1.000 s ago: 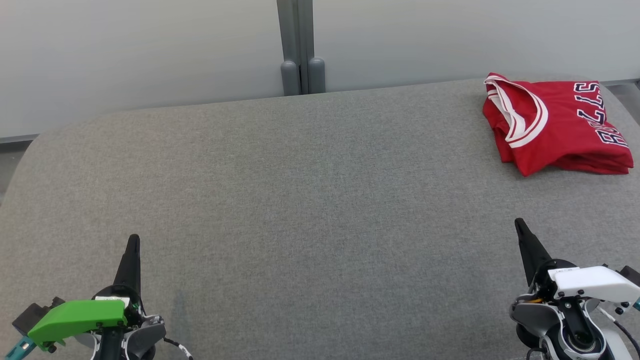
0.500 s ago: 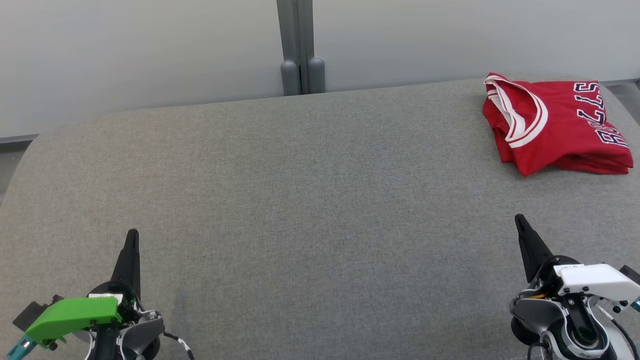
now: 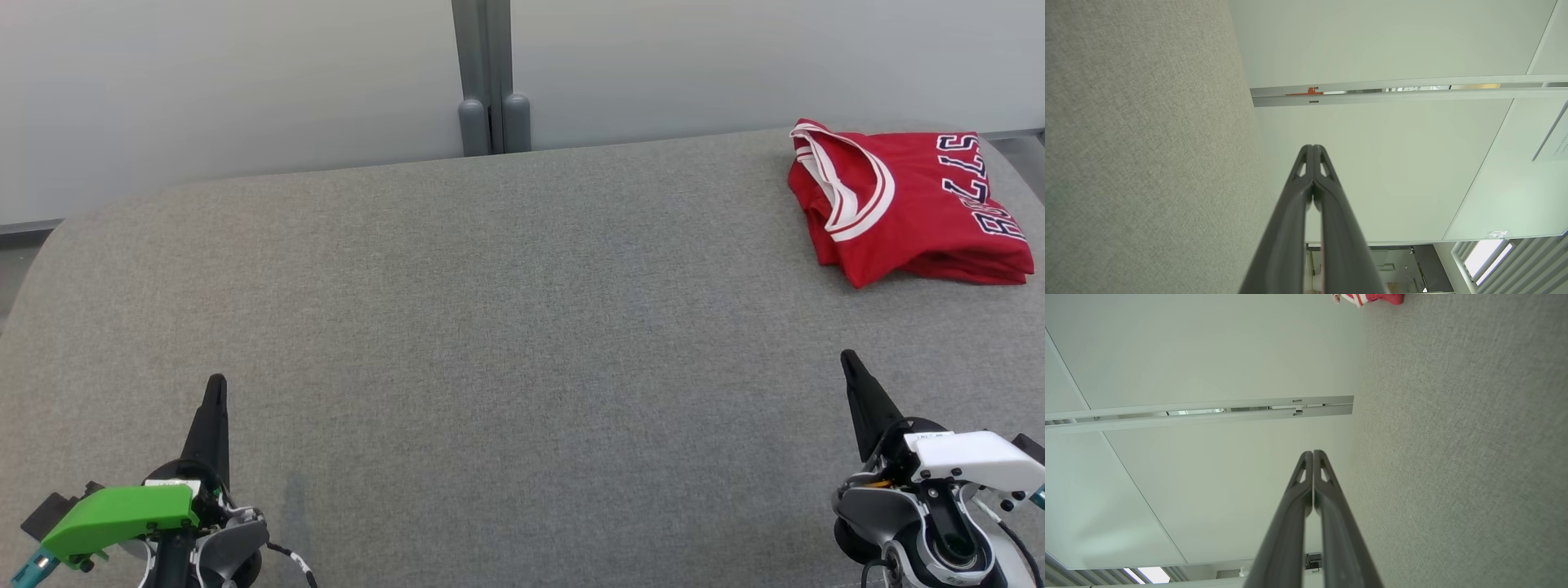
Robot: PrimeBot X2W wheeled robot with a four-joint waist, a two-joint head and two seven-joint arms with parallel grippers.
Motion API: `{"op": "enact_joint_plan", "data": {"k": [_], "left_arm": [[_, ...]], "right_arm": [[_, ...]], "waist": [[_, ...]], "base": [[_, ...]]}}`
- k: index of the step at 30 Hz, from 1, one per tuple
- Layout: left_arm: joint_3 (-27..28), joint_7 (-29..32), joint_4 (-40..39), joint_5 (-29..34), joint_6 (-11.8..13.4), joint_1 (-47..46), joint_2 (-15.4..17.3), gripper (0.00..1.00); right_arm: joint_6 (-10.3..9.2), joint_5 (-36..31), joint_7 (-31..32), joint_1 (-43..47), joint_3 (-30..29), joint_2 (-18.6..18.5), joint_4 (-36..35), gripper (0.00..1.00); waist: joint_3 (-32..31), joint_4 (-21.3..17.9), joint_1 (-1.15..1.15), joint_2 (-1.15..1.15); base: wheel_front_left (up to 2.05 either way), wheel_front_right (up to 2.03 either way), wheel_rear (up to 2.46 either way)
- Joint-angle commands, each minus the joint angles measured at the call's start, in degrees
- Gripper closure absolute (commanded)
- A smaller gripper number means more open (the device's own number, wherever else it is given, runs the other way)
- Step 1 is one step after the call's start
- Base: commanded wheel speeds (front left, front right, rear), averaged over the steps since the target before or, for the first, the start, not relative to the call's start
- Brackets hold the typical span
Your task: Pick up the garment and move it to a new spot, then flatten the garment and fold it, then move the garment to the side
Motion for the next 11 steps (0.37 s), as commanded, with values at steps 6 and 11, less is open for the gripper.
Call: {"op": "enact_joint_plan", "data": {"k": [6,11], "left_arm": [[0.2,0.2,-0.1,-0.2,-0.3,-0.6,0.0,1.0],[0.2,0.2,-0.1,-0.2,-0.3,-0.6,0.0,1.0]], "right_arm": [[0.04,0.0,0.3,-0.3,-0.2,0.0,0.1,1.0],[0.04,0.0,0.3,-0.3,-0.2,0.0,0.1,1.0]], "waist": [[0.0,0.0,0.0,0.0],[0.0,0.0,0.0,0.0]], "base": [[0.0,0.0,0.0],[0.0,0.0,0.0]]}}
